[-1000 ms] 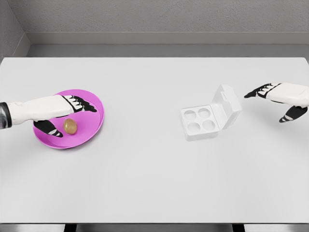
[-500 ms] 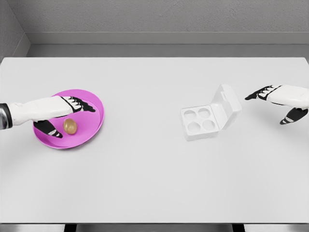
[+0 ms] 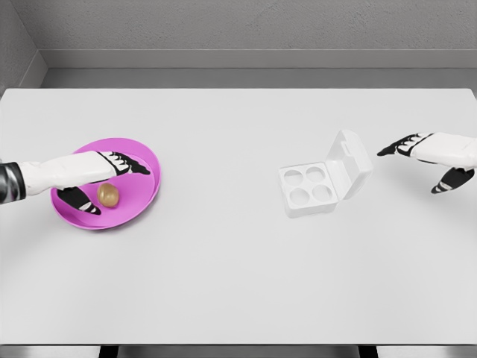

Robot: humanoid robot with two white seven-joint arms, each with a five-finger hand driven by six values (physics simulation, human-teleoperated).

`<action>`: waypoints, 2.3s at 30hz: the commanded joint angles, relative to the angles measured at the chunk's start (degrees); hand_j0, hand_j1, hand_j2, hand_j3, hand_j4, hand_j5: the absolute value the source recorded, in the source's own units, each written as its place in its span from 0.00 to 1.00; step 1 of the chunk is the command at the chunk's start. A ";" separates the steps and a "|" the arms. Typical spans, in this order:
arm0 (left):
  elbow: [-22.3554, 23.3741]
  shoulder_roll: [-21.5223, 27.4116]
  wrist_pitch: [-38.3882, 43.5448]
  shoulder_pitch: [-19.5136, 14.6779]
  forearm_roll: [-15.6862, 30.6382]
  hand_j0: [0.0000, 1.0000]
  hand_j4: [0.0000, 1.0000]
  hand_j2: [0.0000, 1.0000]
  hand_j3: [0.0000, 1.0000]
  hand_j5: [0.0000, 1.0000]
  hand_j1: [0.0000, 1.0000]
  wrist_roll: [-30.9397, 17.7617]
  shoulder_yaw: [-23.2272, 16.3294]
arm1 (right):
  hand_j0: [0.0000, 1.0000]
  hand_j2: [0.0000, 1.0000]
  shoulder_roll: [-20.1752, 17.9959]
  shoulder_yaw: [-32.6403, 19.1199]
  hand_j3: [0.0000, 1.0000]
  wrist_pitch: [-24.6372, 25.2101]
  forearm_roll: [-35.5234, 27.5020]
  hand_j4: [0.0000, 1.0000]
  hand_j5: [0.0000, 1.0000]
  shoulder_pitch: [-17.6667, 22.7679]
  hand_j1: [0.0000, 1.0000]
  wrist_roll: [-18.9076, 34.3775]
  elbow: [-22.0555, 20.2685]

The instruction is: Pack egg into the box and close the box lid

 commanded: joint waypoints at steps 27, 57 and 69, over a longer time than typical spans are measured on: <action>1.45 -0.72 0.15 0.18 -1.43 1.00 1.00 1.00 1.00 1.00 1.00 0.02 0.02 | 1.00 1.00 0.10 1.81 1.00 0.15 -0.31 1.00 1.00 -0.44 1.00 -0.02 -1.04; 1.10 -0.28 0.15 0.70 -1.26 0.54 0.54 0.54 0.54 0.54 0.54 0.02 -2.09 | 1.00 1.00 0.02 1.99 1.00 0.15 -0.31 1.00 1.00 -0.35 1.00 -0.02 -1.13; 0.84 -0.19 0.15 1.14 -0.64 0.40 0.40 0.40 0.40 0.40 0.40 0.02 -2.26 | 1.00 1.00 -0.07 1.90 1.00 0.15 -0.31 1.00 1.00 -0.53 1.00 -0.02 -1.13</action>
